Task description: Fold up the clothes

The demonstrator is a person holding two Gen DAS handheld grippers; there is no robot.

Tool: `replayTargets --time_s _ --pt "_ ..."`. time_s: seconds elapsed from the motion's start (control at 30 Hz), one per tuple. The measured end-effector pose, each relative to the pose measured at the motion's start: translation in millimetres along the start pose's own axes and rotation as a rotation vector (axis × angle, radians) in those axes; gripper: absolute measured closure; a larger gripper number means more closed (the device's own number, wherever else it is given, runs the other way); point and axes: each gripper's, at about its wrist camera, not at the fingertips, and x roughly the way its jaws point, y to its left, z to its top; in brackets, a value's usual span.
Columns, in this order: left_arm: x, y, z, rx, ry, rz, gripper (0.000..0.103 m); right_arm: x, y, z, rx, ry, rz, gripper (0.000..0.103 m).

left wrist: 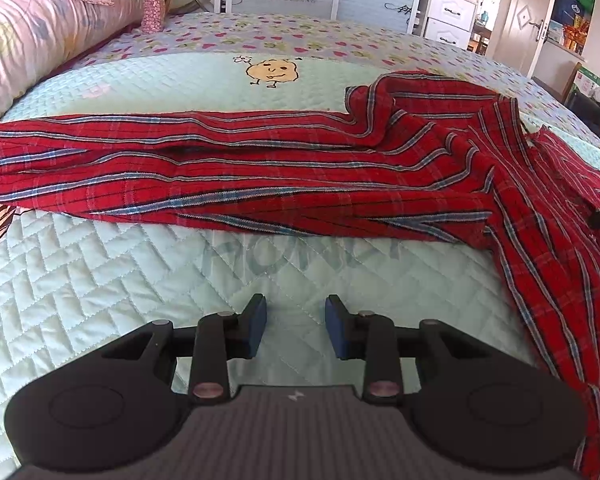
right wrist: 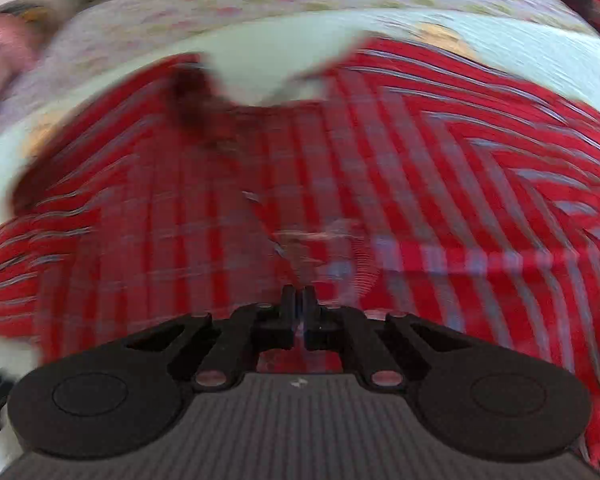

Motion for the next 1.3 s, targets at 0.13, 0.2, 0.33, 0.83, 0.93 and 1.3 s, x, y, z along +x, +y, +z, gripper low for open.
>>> replayTargets --time_s 0.13,0.2,0.33,0.83,0.93,1.3 --pt "0 -1 -2 0.006 -0.010 0.003 0.068 -29 -4 23 0.027 -0.211 0.065 0.045" --pt "0 -1 -2 0.002 -0.008 0.006 0.068 -29 -4 43 0.044 -0.263 0.089 0.044" --pt "0 -1 0 0.003 -0.004 0.004 0.068 6 -12 85 0.131 -0.243 0.132 0.045" --pt "0 -1 -1 0.008 -0.006 0.003 0.068 109 25 118 -0.012 -0.065 -0.019 0.059" --pt "0 -1 0 0.006 -0.001 0.001 0.068 105 17 123 -0.029 -0.064 -0.030 0.098" --pt "0 1 4 -0.006 0.017 -0.008 0.066 3 -37 87 0.096 -0.176 0.217 0.100"
